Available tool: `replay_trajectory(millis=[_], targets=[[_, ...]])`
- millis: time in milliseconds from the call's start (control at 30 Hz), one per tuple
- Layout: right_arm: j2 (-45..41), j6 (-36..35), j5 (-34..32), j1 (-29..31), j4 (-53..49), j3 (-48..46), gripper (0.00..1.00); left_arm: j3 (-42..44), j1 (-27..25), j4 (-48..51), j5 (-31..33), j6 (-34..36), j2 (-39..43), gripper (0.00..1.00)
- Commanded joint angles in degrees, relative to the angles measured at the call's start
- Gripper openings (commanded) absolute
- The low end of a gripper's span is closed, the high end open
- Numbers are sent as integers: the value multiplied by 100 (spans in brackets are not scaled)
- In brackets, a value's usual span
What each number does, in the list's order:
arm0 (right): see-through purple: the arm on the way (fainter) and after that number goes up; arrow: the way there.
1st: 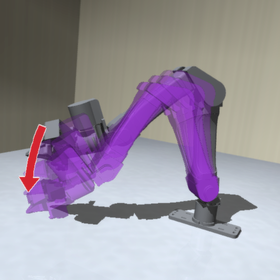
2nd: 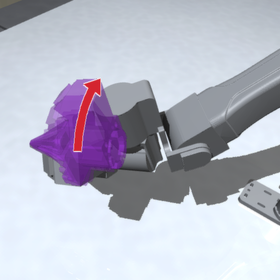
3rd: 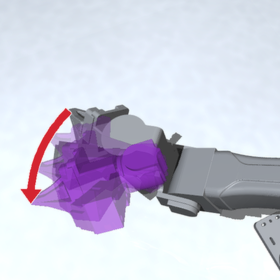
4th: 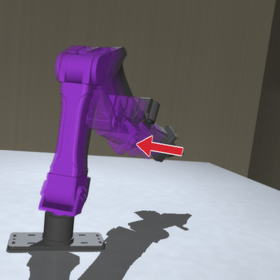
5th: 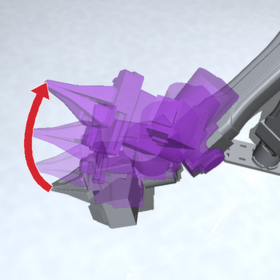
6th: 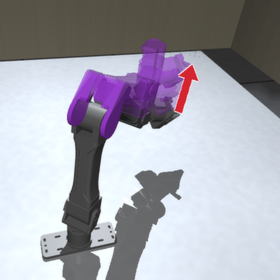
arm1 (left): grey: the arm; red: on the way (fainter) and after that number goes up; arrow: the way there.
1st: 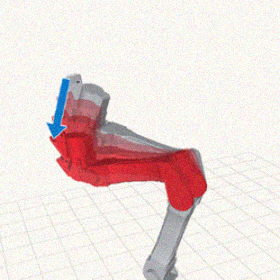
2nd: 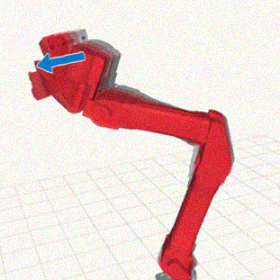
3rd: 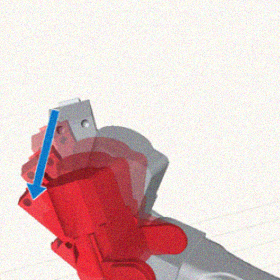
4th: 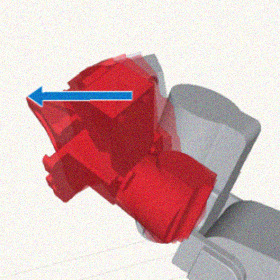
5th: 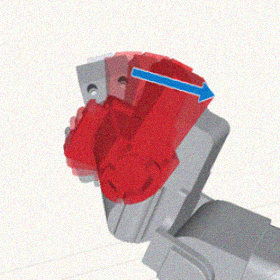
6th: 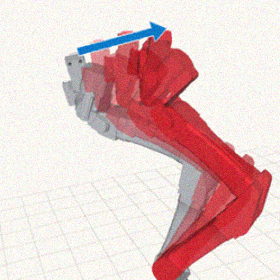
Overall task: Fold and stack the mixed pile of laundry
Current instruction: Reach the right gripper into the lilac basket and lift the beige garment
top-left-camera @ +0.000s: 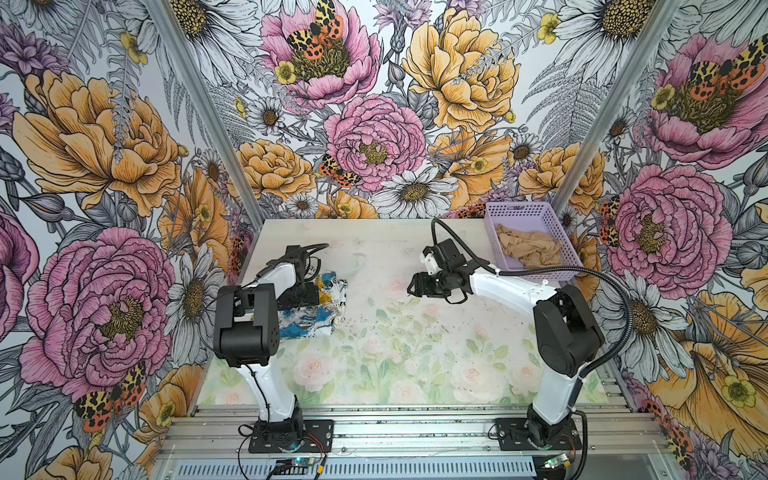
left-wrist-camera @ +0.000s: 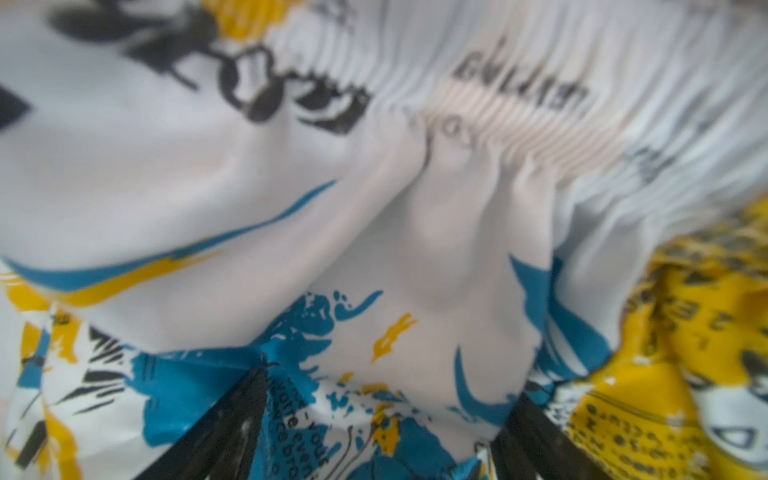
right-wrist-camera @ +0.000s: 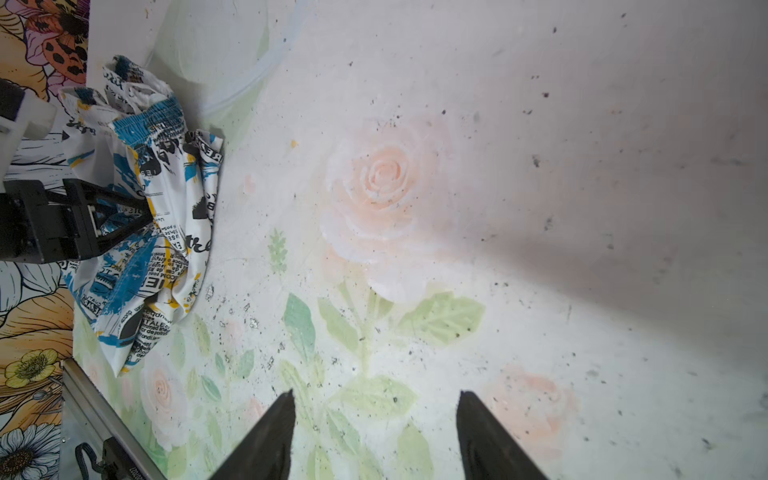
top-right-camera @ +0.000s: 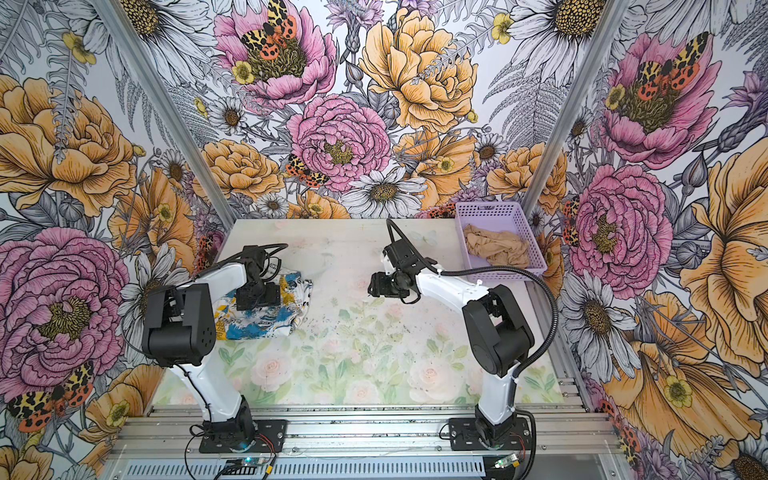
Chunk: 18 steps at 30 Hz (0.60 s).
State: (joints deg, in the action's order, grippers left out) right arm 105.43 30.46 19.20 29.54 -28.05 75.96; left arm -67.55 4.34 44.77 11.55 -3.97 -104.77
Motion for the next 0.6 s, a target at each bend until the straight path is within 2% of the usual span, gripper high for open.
replay_trajectory(millis=[0, 200, 267, 367, 567], targets=[[-241, -132, 98, -92, -119, 248, 64, 200, 33, 228, 614, 339, 326, 83], [-427, -298, 81, -432, -218, 247, 65, 180, -108, 355, 846, 337, 583, 85], [-512, -340, -79, -697, -267, 346, 65, 146, -230, 425, 861, 266, 822, 90], [-634, -395, -596, -1168, -379, 597, 67, 85, -462, 506, 677, 72, 1254, 99], [-261, -435, -2026, -2163, -815, 1540, 81, -64, -1302, 472, 282, -498, 1964, 99]])
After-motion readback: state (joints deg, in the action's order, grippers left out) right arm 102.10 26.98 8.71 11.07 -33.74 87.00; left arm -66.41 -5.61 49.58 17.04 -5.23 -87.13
